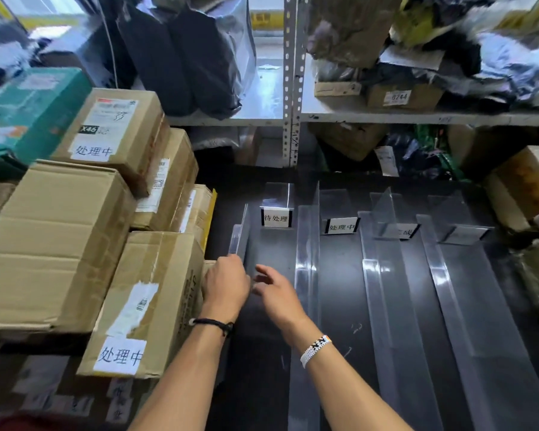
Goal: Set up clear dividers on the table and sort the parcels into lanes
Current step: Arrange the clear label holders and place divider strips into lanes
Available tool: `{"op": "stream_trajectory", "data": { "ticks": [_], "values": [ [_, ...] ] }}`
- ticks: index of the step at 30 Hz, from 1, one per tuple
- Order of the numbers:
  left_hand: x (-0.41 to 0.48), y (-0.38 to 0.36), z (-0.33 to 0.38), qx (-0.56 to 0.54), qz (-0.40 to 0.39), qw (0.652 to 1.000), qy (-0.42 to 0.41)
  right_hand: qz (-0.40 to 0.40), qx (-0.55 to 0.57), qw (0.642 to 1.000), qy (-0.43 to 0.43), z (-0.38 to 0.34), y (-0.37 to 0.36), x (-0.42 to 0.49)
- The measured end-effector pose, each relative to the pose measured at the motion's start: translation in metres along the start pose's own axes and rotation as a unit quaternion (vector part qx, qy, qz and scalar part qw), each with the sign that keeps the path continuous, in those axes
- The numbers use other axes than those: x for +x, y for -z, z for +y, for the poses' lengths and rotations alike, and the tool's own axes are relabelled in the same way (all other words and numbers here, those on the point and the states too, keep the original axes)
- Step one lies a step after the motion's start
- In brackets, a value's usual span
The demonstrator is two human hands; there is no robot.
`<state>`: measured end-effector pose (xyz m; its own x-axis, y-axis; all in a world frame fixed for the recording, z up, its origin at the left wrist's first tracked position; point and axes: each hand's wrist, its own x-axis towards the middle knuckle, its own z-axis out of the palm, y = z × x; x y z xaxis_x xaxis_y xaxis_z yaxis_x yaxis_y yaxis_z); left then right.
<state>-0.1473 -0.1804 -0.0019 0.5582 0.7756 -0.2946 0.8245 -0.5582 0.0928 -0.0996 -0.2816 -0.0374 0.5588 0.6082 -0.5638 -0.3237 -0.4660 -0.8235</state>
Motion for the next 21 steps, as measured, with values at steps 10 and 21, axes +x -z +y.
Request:
{"op": "stream_trajectory", "data": {
  "ticks": [10,21],
  "values": [
    [-0.06,0.106,0.122,-0.161,0.124,0.973,-0.111,-0.041,0.183,0.978,0.087,-0.042,0.099,-0.043],
    [-0.131,0.042,0.308,-0.477,-0.011,0.846,-0.237,0.055,0.354,0.918,0.171,-0.026,0.297,-0.102]
  ]
}}
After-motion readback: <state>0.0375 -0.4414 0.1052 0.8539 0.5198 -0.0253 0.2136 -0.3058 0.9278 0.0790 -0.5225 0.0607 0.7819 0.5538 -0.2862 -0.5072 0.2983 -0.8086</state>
